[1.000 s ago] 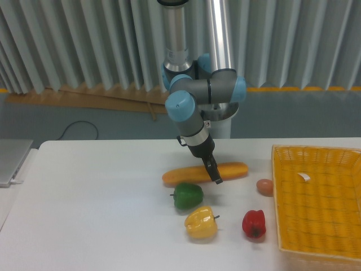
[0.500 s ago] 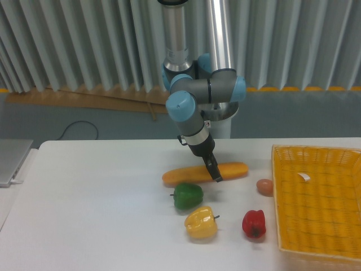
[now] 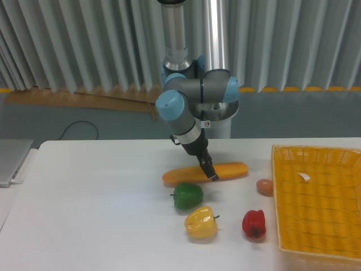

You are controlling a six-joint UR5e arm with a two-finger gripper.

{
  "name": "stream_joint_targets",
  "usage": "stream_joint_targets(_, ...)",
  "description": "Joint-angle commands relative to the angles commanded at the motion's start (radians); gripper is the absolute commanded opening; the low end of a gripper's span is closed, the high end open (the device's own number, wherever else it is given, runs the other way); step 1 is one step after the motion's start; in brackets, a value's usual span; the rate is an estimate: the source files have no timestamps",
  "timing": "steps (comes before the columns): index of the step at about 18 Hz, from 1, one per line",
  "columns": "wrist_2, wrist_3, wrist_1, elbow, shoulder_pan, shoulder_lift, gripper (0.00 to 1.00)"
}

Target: Place the bread in the basket

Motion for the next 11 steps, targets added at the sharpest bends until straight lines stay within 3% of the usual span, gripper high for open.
stream_joint_targets(4, -0.005, 0.006, 0.020, 0.012, 0.031, -0.043, 1.00)
stream_joint_targets(6, -0.012, 0.006, 0.069, 0.003, 0.035, -0.058, 1.00)
stream_joint_targets(11, -0.021, 0.009, 0.069, -0.001, 0.031, -0.058, 1.00)
